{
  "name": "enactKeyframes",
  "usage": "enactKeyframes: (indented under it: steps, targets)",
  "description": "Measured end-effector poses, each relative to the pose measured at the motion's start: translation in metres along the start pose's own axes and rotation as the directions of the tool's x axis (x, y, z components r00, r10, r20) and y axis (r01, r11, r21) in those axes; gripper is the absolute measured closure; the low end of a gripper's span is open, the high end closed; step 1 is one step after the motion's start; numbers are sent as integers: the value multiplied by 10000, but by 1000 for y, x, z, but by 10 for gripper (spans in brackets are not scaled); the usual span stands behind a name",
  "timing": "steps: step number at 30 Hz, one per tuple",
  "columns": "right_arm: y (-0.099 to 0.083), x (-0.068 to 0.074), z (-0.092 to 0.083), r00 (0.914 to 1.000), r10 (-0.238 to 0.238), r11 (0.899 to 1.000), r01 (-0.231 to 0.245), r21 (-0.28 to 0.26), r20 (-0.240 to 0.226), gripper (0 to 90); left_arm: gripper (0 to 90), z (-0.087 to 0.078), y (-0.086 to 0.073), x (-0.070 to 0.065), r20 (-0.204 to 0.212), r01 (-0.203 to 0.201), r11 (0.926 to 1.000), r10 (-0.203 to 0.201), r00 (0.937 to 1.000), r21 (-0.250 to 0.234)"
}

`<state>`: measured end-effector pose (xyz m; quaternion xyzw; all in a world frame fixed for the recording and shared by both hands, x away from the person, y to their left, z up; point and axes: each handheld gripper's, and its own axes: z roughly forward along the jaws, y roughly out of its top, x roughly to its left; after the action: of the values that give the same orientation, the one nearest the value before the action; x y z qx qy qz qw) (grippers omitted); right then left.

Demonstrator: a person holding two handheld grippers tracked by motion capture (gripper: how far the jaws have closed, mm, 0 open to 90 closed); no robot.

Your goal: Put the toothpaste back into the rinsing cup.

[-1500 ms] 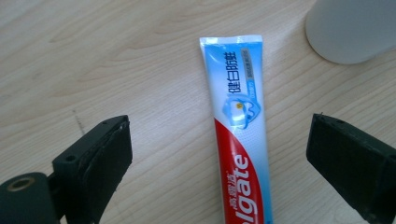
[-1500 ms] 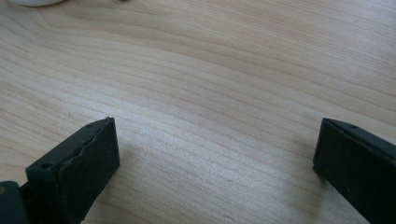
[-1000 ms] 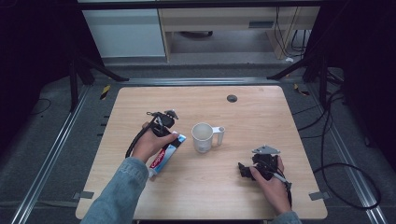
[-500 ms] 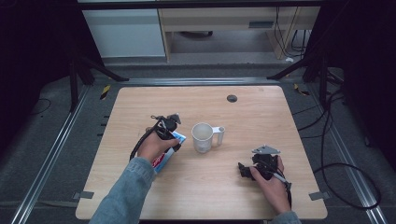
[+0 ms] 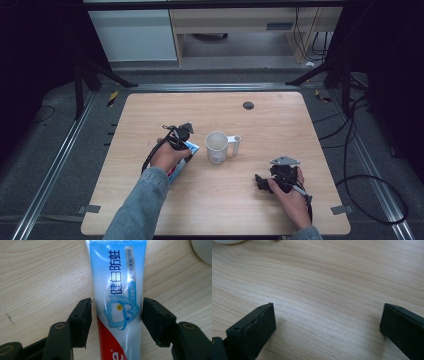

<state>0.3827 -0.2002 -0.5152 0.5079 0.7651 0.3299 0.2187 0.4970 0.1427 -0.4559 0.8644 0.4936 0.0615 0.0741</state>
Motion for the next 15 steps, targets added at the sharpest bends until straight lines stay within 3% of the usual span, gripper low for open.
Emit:
enactKeyframes:
  steps: [15]
  targets:
    - [0,-1,0,10000,-77,10000,76,-7,-59,7,454,6,-1,-1,27,54,10000,-55,10000,41]
